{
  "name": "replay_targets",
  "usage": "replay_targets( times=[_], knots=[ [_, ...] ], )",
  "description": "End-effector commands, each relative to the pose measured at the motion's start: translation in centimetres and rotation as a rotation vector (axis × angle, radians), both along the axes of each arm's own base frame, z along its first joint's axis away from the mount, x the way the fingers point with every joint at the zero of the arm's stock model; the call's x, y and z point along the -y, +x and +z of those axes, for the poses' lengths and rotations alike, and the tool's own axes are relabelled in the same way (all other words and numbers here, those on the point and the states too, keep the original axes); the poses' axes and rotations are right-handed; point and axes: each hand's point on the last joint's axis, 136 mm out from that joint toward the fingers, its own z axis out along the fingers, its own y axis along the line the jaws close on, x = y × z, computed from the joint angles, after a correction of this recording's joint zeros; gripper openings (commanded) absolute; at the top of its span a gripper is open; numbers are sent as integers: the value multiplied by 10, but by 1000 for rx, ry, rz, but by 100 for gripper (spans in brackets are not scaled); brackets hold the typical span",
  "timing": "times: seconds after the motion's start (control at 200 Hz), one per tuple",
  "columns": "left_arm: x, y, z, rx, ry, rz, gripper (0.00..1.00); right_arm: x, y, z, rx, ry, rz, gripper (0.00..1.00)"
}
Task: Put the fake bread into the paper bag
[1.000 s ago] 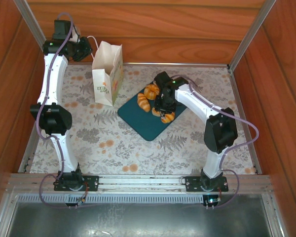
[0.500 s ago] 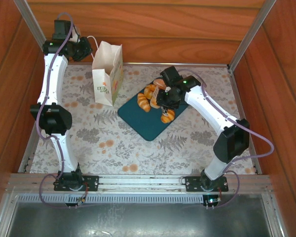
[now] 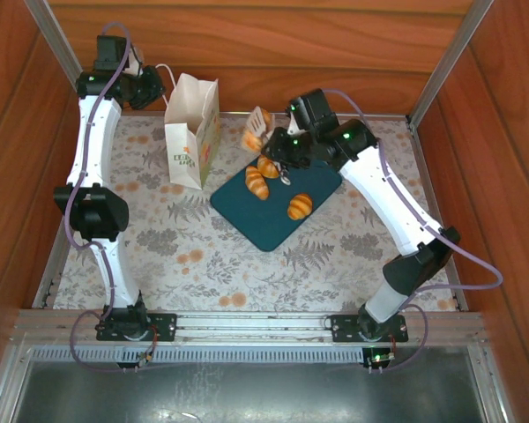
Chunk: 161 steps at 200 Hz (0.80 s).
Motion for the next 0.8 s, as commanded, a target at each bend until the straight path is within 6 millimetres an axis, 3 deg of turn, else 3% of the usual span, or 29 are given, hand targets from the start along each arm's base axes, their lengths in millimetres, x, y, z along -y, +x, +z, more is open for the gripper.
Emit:
replay_targets(
  times=[0.0, 0.25, 0.415, 0.585, 0.8],
  knots=[
    [-7, 5, 1, 11, -4, 6, 0, -25, -4, 28, 72, 57, 88, 35],
    [-7, 4, 0, 8, -4, 7, 0, -60, -22, 78, 174, 155, 205, 34],
    [-9, 4, 0, 9, -1, 9, 0, -74, -26, 100, 230, 214, 236, 34],
    [-9, 2, -1, 6, 1, 7, 0, -83, -9, 114, 302, 230, 210, 35],
    [-9, 2, -4, -1, 0, 5, 0, -97, 27, 117, 391, 188, 154, 36]
  ],
)
